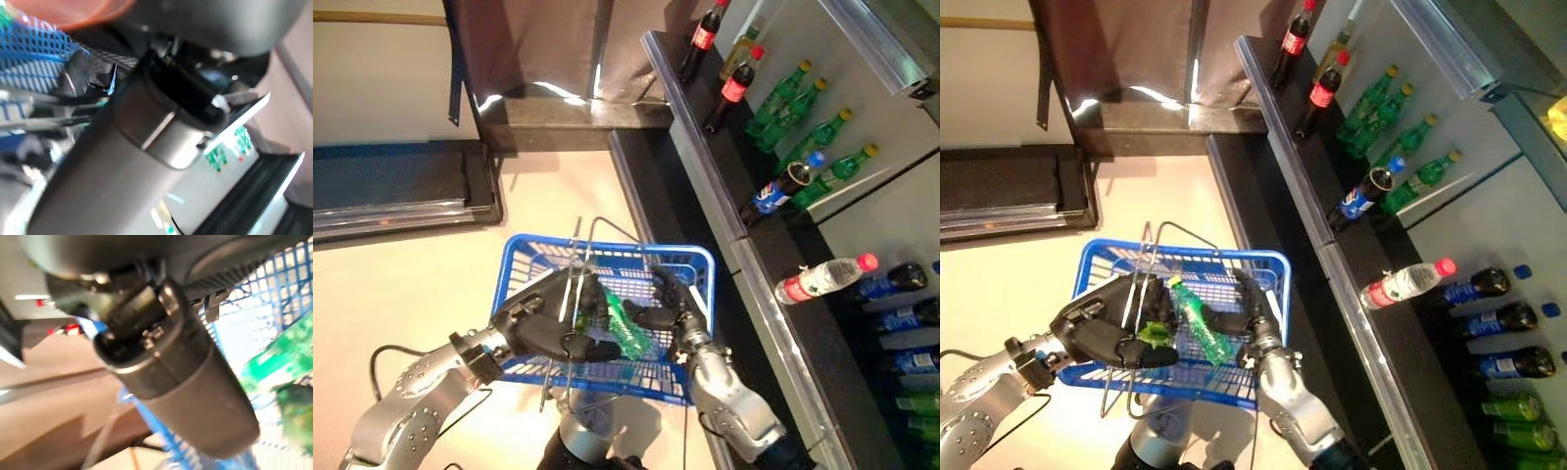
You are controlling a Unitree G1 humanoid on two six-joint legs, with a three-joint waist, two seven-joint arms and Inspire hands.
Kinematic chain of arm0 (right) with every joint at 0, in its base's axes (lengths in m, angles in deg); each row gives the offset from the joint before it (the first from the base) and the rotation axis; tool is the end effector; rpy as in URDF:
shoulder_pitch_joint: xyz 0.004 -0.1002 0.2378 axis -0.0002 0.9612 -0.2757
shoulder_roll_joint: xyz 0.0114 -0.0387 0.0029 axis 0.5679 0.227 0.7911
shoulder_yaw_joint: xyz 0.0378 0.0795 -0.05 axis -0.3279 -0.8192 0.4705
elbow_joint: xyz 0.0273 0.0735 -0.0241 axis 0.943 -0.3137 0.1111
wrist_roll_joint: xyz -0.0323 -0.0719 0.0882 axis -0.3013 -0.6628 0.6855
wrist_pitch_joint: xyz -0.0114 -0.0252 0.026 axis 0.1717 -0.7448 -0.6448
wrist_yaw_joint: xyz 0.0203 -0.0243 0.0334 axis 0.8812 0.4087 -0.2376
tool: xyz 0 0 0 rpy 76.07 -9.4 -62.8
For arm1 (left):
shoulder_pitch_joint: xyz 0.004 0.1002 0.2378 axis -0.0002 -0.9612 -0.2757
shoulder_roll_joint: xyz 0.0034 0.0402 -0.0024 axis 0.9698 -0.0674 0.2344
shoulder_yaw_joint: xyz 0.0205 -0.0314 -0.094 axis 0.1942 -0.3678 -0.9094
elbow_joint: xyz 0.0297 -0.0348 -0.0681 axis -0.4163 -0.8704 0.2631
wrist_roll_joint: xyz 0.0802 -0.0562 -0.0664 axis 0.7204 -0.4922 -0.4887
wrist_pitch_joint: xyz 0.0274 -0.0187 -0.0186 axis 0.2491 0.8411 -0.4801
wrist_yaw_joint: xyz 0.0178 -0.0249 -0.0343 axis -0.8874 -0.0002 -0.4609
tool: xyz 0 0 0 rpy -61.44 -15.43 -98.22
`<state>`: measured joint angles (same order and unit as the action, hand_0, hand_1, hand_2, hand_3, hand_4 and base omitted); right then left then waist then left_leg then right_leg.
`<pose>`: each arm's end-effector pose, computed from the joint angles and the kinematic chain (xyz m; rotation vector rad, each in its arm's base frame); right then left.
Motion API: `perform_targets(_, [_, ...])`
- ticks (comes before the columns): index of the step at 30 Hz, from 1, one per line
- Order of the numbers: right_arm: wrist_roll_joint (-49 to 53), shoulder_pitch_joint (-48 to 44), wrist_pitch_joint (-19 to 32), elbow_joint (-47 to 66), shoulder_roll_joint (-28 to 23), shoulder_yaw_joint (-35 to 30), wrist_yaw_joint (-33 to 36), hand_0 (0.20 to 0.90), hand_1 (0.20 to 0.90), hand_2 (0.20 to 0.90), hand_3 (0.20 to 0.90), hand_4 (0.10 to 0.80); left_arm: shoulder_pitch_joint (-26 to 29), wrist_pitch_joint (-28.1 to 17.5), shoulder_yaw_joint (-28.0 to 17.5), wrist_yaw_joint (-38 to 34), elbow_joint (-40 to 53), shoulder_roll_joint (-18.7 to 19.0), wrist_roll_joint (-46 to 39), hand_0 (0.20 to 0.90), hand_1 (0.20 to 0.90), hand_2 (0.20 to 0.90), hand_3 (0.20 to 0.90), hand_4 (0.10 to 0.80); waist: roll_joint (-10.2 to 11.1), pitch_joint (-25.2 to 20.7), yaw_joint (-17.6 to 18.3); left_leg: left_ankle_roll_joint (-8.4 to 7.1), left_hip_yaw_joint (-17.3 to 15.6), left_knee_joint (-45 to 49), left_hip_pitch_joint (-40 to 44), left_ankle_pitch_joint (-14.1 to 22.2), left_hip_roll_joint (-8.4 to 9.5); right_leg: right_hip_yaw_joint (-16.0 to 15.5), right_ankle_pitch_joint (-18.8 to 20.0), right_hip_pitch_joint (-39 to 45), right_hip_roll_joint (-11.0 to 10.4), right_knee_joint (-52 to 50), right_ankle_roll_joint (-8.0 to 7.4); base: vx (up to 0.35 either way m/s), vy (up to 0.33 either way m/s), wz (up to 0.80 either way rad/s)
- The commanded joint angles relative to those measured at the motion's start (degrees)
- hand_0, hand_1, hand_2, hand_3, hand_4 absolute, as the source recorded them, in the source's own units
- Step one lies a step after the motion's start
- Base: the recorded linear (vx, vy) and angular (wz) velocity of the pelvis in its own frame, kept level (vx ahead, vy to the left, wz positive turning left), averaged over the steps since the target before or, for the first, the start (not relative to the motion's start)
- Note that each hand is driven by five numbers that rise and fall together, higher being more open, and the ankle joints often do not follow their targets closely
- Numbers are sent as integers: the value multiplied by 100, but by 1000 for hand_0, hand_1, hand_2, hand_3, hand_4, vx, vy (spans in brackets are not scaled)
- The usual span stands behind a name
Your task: Pick up the drink and place into the basket.
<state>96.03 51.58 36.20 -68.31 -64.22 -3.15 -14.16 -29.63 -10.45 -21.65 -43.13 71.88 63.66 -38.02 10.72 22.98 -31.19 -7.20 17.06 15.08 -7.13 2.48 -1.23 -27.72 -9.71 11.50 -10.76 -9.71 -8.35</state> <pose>0.2032 -0.0770 0.0523 0.1244 0.1803 0.1480 0.1735 0.2502 0.1078 -0.2211 0.1209 -0.6976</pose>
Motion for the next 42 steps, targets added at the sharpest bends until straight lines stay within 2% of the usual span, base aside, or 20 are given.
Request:
perform_targets(1, [-28, 167, 292, 900, -821, -817, 49, 900, 900, 900, 900, 800, 306, -1912, -1225, 409, 934, -406, -1004, 300, 300, 300, 200, 100, -214, -631, 349, 239, -153, -321, 266, -299, -54, 88, 564, 72, 73, -110, -14, -52, 46, -21])
perform_targets(3, [-89, 407, 279, 1275, -904, -1052, -281, 900, 900, 900, 900, 800, 187, -1891, -1527, 538, 394, -376, -1261, 300, 300, 300, 200, 100, -245, -725, 547, 240, -299, -382, 306, -309, -97, 184, 567, 22, 83, -77, -21, -47, 80, -20])
perform_targets(7, [-51, 628, 363, 1654, -959, -1220, -662, 900, 900, 900, 900, 800, -38, -1761, -1615, 356, 252, -624, -1371, 300, 300, 300, 200, 100, -273, -824, 697, 228, -461, -471, 423, -289, -156, 334, 573, 26, 98, 19, -36, -16, 49, -25])
perform_targets(11, [104, 682, 691, 1864, -1051, -1336, -1040, 900, 900, 900, 900, 800, -220, -1577, -1375, 194, 84, -1103, -1288, 300, 300, 300, 200, 100, -307, -906, 791, 217, -563, -605, 542, -317, -189, 423, 655, 90, 92, 217, -52, 5, 34, -18])
perform_targets(13, [477, 711, 970, 1975, -1100, -1390, -1446, 900, 900, 900, 900, 800, -372, -1566, -1171, -6, -77, -1373, -1101, 300, 300, 300, 200, 100, -318, -979, 834, 220, -631, -736, 616, -352, -205, 462, 749, 134, 80, 399, -83, 18, 53, -18])
perform_targets(17, [817, 765, 1172, 1927, -1148, -1460, -2087, 900, 900, 900, 900, 800, -508, -1918, -897, -439, -626, -1629, -627, 300, 300, 300, 200, 100, -320, -1069, 938, 244, -772, -830, 662, -360, -213, 574, 896, 127, 18, 631, -146, 6, 74, -6])
perform_targets(21, [1005, 965, 1125, 1737, -1285, -1468, -2713, 900, 900, 900, 900, 800, -596, -2540, -593, -1092, -1578, -1836, -164, 300, 300, 300, 200, 100, -268, -1142, 1112, 316, -1003, -656, 601, -204, -175, 768, 1090, 58, -150, 846, -286, -2, 87, -18])
perform_targets(26, [1141, 1409, 865, 1230, -1167, -1379, -3438, 900, 900, 900, 900, 800, -657, -3074, -473, -1852, -2595, -2080, 16, 300, 300, 300, 200, 100, -220, -1193, 1365, 504, -1425, -329, 496, 126, -66, 958, 1450, -26, -547, 1057, -445, -7, 139, -31])
perform_targets(30, [839, 1568, 834, 813, -1105, -1322, -3548, 900, 900, 900, 900, 800, -505, -3204, -382, -2421, -3102, -2088, 192, 300, 300, 300, 200, 100, -221, -1226, 1583, 626, -1532, -365, 463, 152, 5, 1207, 1494, -237, -555, 941, -436, -60, 98, -30])
perform_targets(31, [1029, 1655, 794, 523, -1061, -1263, -3509, 900, 900, 900, 900, 800, -296, -3267, -225, -2687, -3478, -2042, 277, 300, 300, 300, 200, 100, -245, -1242, 1828, 730, -1447, -501, 484, 123, 91, 1692, 1490, -524, -355, 647, -410, -98, 123, -18])
perform_targets(33, [1096, 1755, 806, 178, -999, -1274, -3442, 900, 900, 900, 900, 800, -79, -3252, -82, -2928, -3820, -2012, 339, 300, 300, 300, 200, 100, -277, -1312, 2055, 823, -1247, -720, 472, 2, 187, 2073, 1219, -721, 36, 315, -333, -72, 118, 8])
perform_targets(34, [1433, 1838, 832, -190, -907, -1254, -3444, 900, 900, 900, 900, 800, 132, -3286, 44, -2903, -4216, -2086, 278, 300, 300, 300, 200, 100, -310, -1402, 2210, 884, -1024, -957, 473, -138, 304, 2281, 1080, -881, 425, 13, -172, -56, 97, 47])
perform_targets(35, [1614, 1875, 739, -322, -861, -1242, -3359, 900, 900, 900, 900, 800, 211, -3263, 102, -2994, -4329, -2137, 212, 300, 300, 300, 200, 100, -327, -1431, 2274, 901, -922, -1032, 481, -183, 359, 2336, 1035, -956, 567, -92, -101, -55, 91, 80])
perform_targets(36, [1512, 1916, 808, -624, -742, -1209, -3273, 900, 900, 900, 900, 800, 260, -3301, 152, -3046, -4488, -2213, 141, 300, 300, 300, 200, 100, -364, -1458, 2346, 889, -845, -1187, 536, -265, 405, 2410, 972, -1087, 843, -276, 21, -80, 65, 93])
perform_targets(37, [1276, 1888, 970, -1121, -646, -1178, -3242, 900, 900, 900, 900, 800, 341, -3381, 234, -3071, -4743, -2340, 54, 300, 300, 300, 200, 100, -404, -1459, 2381, 873, -757, -1245, 585, -313, 506, 2377, 874, -1147, 1030, -254, 198, -99, 47, 86])
perform_targets(39, [1182, 1784, 1035, -1704, -564, -1092, -3147, 900, 900, 900, 900, 800, 423, -3459, 300, -3229, -4929, -2512, -12, 300, 300, 300, 200, 100, -457, -1398, 2334, 837, -606, -1245, 585, -367, 650, 2274, 719, -1025, 1099, 22, 396, -118, -10, 60])
perform_targets(41, [661, 1668, 1134, -2315, -471, -992, -2946, 900, 900, 900, 900, 800, 428, -3511, 213, -3326, -5150, -2714, -104, 300, 300, 300, 200, 100, -514, -1361, 2246, 793, -484, -1363, 611, -482, 732, 2234, 755, -864, 1131, 365, 483, -127, -77, 55])
perform_targets(42, [540, 1616, 1095, -2469, -475, -927, -2851, 900, 900, 900, 900, 800, 411, -3542, 168, -3380, -5245, -2789, -292, 300, 300, 300, 200, 100, -543, -1359, 2206, 772, -487, -1420, 612, -548, 740, 2166, 797, -844, 1125, 434, 478, -168, -79, 43])
